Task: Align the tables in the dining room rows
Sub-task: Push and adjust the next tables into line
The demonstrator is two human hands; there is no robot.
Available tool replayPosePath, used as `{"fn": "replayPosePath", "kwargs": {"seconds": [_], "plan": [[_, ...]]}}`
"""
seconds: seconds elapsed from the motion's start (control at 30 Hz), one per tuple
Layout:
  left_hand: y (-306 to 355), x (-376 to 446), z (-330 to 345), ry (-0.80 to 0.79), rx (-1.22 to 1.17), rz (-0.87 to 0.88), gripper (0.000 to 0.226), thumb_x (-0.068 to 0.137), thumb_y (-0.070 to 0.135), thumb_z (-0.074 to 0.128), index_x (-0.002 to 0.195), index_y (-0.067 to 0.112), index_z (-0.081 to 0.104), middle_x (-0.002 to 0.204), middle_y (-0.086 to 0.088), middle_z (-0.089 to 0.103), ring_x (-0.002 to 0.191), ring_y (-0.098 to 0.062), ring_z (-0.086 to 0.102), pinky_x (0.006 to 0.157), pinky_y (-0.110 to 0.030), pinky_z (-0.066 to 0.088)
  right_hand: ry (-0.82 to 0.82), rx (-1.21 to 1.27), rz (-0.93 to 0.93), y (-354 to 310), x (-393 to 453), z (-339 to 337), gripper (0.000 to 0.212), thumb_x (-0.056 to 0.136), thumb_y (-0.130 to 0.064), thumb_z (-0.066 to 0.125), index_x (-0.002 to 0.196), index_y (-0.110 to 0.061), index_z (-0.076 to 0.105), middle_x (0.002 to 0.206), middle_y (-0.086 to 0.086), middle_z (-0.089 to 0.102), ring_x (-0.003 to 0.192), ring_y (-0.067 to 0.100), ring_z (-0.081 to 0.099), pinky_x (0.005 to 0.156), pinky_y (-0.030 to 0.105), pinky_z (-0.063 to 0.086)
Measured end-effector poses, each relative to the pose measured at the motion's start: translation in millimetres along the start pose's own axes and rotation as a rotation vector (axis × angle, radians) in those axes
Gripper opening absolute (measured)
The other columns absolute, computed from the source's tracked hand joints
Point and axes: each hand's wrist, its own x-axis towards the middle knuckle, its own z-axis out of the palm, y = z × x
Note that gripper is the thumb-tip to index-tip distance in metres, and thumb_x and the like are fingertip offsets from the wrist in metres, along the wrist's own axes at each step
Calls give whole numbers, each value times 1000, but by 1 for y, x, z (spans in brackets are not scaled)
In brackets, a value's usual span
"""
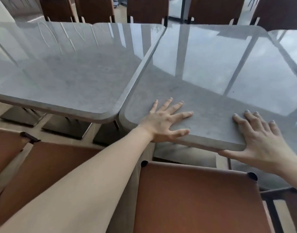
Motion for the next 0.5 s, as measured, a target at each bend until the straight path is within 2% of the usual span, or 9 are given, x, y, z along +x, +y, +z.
{"fn": "replayPosePath", "kwargs": {"seconds": [0.07,0.13,0.17,0.27,0.33,0.4,0.5], "plan": [[3,-2,3,145,-116,-19,74,88,70,16,149,39,42,166,5,27,156,-19,13,125,-54,2,-68,8,26,-6,0,-7,136,47,-103,25,158,-25,15,167,13,11,156,30,1,124,58,5],[4,-6,6,378,-231,-59,63,97,55,21,137,24,58,159,0,40,151,-19,28,124,-52,12,-90,10,22,-14,2,-16,133,48,-101,26,154,-21,21,163,17,16,154,35,7,122,63,9],[3,-9,9,501,-274,-104,57,100,48,24,134,22,61,159,-2,41,151,-17,29,125,-50,9,-69,16,-18,-20,5,-20,129,51,-101,27,151,-19,28,159,19,21,152,37,13,120,66,11],[-5,-39,23,739,-399,-383,50,101,43,27,137,24,57,165,3,27,154,-8,14,125,-39,-10,29,67,-253,-61,23,-24,113,66,-95,31,151,-20,35,159,21,23,149,38,26,120,69,12],[-16,-61,28,786,-421,-546,54,100,44,26,145,24,48,168,5,14,155,-4,2,123,-42,-11,73,166,-316,-104,43,-29,106,72,-89,26,156,-24,28,166,16,11,154,32,17,123,63,6],[-31,-80,27,772,-347,-610,58,99,43,24,153,24,38,169,8,6,155,-4,-5,123,-43,-11,51,250,-341,-146,63,-32,101,76,-83,14,159,-25,21,169,10,-2,157,25,1,122,59,-1],[-53,-86,18,860,-356,-743,65,97,46,24,158,24,26,167,11,-1,155,-5,-7,121,-39,-13,7,238,-423,-175,77,-19,91,83,-76,9,159,-28,19,170,7,-5,157,20,-7,123,58,-5]]}}
